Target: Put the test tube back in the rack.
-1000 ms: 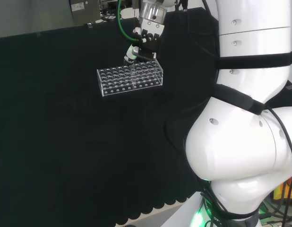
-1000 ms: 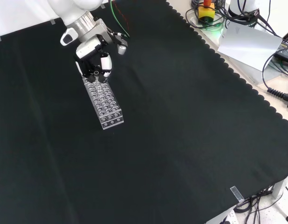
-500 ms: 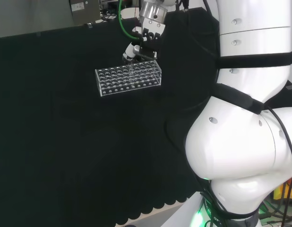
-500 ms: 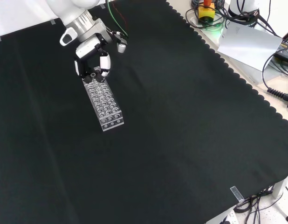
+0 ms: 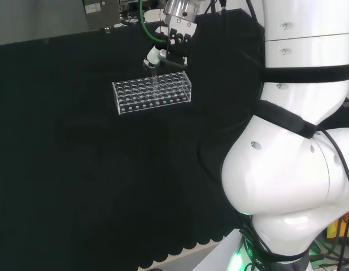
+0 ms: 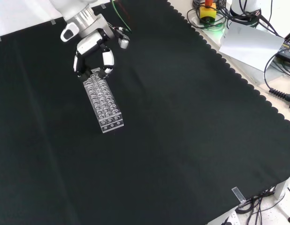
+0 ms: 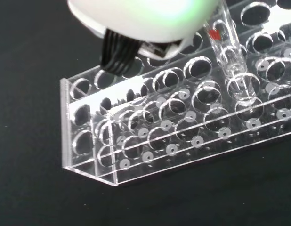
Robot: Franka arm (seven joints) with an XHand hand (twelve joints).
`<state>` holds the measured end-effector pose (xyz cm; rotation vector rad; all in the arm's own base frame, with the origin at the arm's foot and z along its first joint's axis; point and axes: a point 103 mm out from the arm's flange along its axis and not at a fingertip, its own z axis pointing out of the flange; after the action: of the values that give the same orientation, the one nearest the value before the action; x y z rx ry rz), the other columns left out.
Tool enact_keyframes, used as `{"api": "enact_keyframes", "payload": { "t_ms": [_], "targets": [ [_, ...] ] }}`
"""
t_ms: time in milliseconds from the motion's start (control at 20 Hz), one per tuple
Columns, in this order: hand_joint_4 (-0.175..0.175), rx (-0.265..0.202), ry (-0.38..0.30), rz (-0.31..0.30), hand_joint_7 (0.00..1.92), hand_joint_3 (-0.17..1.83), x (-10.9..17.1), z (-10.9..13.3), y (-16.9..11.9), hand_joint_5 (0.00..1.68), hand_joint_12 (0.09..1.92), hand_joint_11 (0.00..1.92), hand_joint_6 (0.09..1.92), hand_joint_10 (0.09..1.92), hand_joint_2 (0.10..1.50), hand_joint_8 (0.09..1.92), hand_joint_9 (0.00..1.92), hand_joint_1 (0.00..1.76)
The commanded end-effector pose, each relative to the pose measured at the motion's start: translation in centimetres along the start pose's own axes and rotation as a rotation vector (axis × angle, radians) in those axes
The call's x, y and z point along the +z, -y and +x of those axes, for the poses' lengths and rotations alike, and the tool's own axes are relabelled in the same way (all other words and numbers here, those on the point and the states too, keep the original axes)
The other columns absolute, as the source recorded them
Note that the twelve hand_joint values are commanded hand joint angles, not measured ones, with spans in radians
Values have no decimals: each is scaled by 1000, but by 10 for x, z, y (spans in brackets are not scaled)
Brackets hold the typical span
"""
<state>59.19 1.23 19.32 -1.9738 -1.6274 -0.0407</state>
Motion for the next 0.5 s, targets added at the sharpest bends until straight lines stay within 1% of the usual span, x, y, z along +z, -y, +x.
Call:
{"api": "enact_keyframes", "payload": {
  "t_ms": [50, 450, 500],
  "targets": [
    [-63, -36, 2, -32, 734, 819, -27, 8, 23, 712, 1431, 615, 786, 839, 508, 904, 868, 1114],
    [-61, -61, 14, -84, 712, 805, -80, 24, 54, 700, 1432, 605, 775, 841, 514, 905, 855, 1111],
    [-60, -55, 16, -91, 710, 804, -87, 27, 58, 699, 1432, 604, 774, 841, 515, 905, 854, 1111]
  ]
}}
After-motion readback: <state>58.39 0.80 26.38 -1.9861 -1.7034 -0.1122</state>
